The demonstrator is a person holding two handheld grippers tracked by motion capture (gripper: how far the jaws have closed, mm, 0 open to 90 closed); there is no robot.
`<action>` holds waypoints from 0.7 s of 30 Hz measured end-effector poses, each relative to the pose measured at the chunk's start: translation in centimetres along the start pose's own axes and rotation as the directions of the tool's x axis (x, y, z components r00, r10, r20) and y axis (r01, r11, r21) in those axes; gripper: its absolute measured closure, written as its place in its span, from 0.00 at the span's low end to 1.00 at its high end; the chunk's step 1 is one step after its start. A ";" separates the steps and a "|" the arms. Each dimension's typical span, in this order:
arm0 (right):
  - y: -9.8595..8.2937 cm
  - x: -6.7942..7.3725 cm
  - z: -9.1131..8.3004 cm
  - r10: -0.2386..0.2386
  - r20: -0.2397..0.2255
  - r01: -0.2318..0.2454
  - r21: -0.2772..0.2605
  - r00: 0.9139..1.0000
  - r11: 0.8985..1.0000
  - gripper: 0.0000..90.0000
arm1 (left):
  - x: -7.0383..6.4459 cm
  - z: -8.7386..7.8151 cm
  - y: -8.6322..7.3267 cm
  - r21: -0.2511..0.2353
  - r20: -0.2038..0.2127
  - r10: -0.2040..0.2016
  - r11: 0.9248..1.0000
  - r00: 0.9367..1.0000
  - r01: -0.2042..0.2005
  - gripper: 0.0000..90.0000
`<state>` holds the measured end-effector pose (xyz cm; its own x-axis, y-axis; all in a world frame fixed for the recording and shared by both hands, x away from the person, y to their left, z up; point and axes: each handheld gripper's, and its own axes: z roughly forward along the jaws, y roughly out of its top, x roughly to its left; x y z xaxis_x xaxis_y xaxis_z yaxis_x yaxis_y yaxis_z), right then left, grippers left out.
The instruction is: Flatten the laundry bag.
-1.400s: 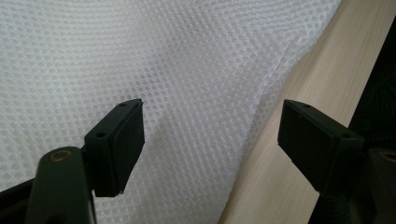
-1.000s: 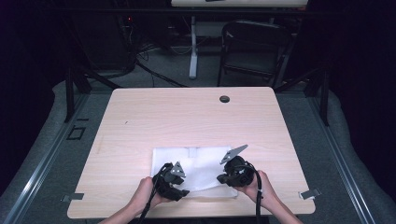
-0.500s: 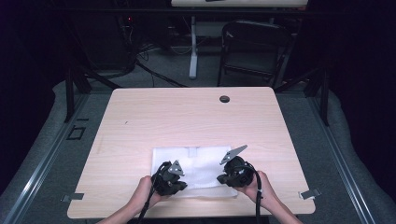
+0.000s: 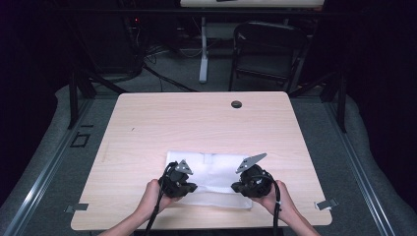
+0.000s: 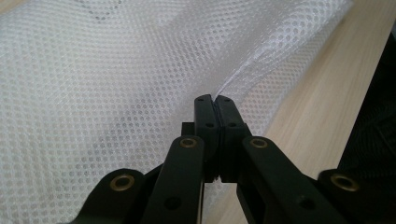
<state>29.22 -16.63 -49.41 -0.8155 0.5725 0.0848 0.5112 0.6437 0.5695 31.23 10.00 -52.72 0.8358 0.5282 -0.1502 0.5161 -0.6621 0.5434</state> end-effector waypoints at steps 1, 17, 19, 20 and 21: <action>0.1 0.1 -0.2 -0.005 0.004 0.005 0.004 1.000 1.000 0.97 | -0.1 0.1 0.3 0.000 -0.009 -0.006 1.000 1.000 0.006 1.00; 0.8 1.5 -1.6 -0.024 -0.009 0.023 -0.087 1.000 0.996 0.91 | 0.2 0.2 0.8 0.010 -0.031 -0.035 0.999 0.999 0.035 1.00; 0.9 2.3 -1.0 -0.044 -0.026 0.041 -0.081 0.999 0.996 0.96 | 0.3 0.1 1.0 0.005 -0.032 -0.046 0.999 0.998 0.046 1.00; 0.9 2.6 -0.5 -0.061 -0.042 0.058 -0.068 0.997 0.996 0.98 | 0.3 0.1 1.1 -0.002 -0.032 -0.049 0.999 0.998 0.049 1.00; 0.8 2.9 0.1 -0.072 -0.041 0.069 -0.055 0.997 0.996 0.98 | 0.3 0.1 1.3 -0.010 -0.035 -0.052 0.999 0.998 0.051 1.00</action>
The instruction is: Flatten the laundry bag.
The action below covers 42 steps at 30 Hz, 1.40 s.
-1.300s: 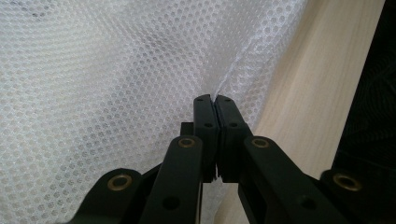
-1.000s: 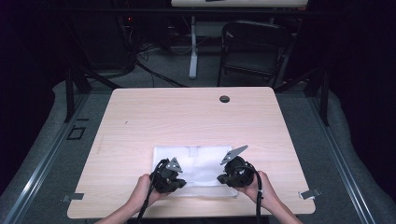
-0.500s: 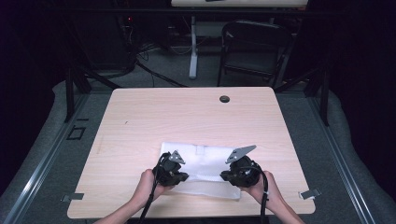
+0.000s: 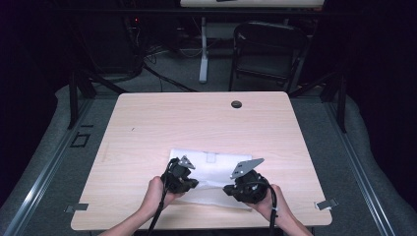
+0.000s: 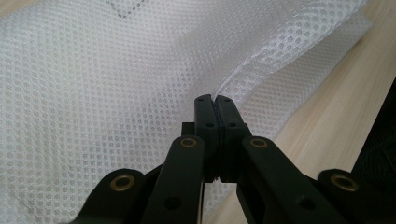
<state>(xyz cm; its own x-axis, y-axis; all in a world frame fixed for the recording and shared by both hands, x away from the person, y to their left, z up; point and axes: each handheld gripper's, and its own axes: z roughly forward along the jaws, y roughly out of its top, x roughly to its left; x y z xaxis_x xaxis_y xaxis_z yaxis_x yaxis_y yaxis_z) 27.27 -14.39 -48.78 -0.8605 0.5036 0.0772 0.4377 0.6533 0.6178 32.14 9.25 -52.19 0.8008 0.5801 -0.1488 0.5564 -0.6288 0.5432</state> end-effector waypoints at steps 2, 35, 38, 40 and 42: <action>-0.3 0.3 1.5 -0.007 -0.001 0.007 0.034 1.000 0.999 0.99 | 0.0 -0.1 0.2 -0.002 -0.002 0.000 1.000 1.000 0.000 1.00; -1.8 -0.1 7.5 -0.095 0.022 0.089 0.185 0.995 0.979 1.00 | 1.9 -4.1 4.3 -0.124 -0.097 -0.042 0.992 0.994 0.029 1.00; -2.0 -0.1 7.4 -0.103 -0.017 0.104 0.196 0.995 0.975 1.00 | 2.2 -4.4 4.8 -0.132 -0.121 -0.043 0.991 0.992 0.027 1.00; -2.0 -0.1 7.3 -0.112 -0.026 0.114 0.200 0.993 0.973 1.00 | 2.3 -4.6 5.1 -0.141 -0.131 -0.052 0.989 0.990 0.033 1.00; -2.0 -0.1 7.2 -0.111 -0.035 0.116 0.208 0.993 0.971 1.00 | 2.5 -4.8 5.3 -0.143 -0.141 -0.054 0.989 0.989 0.034 1.00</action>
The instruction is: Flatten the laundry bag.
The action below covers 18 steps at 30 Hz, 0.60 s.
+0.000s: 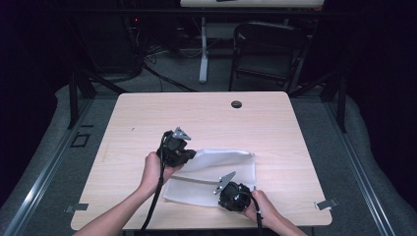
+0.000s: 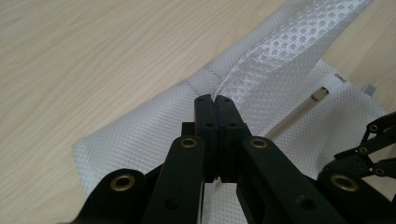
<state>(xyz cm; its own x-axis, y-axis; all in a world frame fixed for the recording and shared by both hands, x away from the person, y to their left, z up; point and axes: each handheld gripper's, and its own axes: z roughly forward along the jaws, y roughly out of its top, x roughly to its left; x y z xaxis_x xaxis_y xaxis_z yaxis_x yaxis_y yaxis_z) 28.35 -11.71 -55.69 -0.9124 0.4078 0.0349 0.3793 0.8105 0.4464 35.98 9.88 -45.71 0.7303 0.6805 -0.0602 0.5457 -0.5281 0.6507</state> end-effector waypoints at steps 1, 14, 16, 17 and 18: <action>-0.1 0.0 0.0 -0.001 -0.004 0.001 0.000 1.000 1.000 1.00 | 0.1 -0.2 0.1 0.004 0.001 0.002 1.000 1.000 -0.002 1.00; -0.9 -0.7 -1.0 0.005 -0.040 -0.002 0.061 0.999 0.998 1.00 | 1.7 -1.1 2.1 -0.020 -0.063 -0.005 1.000 0.998 0.004 1.00; -0.6 -0.7 -1.2 0.018 -0.040 -0.017 0.015 0.999 1.000 1.00 | 1.7 -1.0 2.5 -0.019 -0.064 -0.005 1.000 0.998 0.004 1.00; -0.3 -0.6 -1.2 0.032 -0.024 -0.032 -0.007 0.999 0.999 1.00 | 1.7 -1.0 2.6 -0.019 -0.066 -0.001 1.000 0.998 0.000 1.00; 0.0 -0.6 -1.2 0.036 -0.020 -0.036 -0.020 0.999 0.999 1.00 | 1.7 -0.9 2.8 -0.021 -0.067 -0.001 1.000 0.998 -0.001 1.00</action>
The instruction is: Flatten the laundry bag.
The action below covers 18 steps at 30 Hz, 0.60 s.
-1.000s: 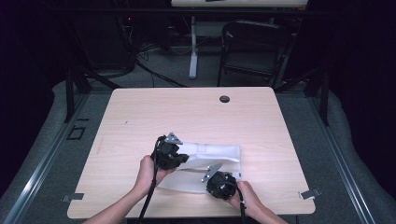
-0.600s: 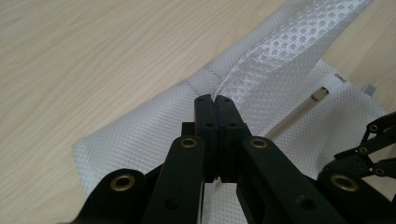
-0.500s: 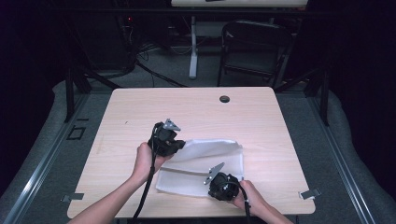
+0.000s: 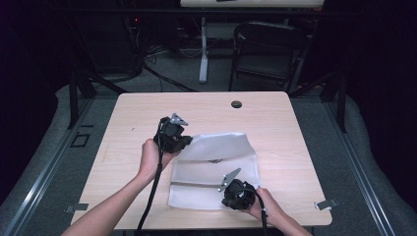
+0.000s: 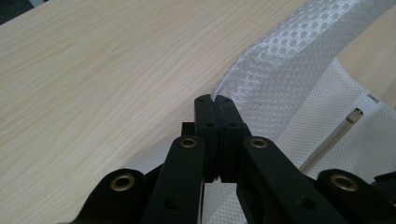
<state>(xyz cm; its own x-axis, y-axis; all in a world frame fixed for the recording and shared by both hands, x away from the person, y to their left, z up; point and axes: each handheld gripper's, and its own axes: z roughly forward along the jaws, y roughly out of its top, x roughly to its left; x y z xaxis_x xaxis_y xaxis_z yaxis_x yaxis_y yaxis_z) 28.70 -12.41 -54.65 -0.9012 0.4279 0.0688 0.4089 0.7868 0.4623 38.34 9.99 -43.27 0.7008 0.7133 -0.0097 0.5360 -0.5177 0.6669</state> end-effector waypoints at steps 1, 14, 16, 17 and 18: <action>0.4 0.1 0.2 -0.001 0.011 0.001 -0.004 1.000 1.000 1.00 | 0.0 0.1 0.2 0.000 -0.003 0.001 1.000 1.000 -0.001 1.00; 1.1 1.5 1.8 -0.041 -0.028 0.042 0.040 0.999 0.998 1.00 | 0.7 0.5 1.7 0.001 -0.046 0.002 1.000 0.999 -0.002 1.00; 1.0 1.7 1.8 -0.040 -0.041 0.042 0.035 0.998 0.999 1.00 | 1.1 0.5 1.9 0.007 -0.050 0.001 1.000 0.999 -0.001 1.00; 1.0 1.7 1.8 -0.047 -0.048 0.049 0.039 0.998 0.998 1.00 | 1.2 0.6 2.0 0.003 -0.053 -0.004 1.000 0.999 0.004 1.00; 1.0 1.8 1.8 -0.042 -0.056 0.044 0.034 0.998 0.998 1.00 | 1.3 0.6 2.0 0.004 -0.059 -0.002 1.000 0.998 0.002 1.00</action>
<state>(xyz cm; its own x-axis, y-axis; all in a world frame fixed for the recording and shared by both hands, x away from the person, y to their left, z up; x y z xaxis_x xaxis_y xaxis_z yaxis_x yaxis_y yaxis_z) 27.72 -10.00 -55.65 -0.9243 0.3688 0.0985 0.3734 0.8198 0.4342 40.65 9.55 -42.40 0.6705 0.7412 0.0333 0.5397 -0.5181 0.6635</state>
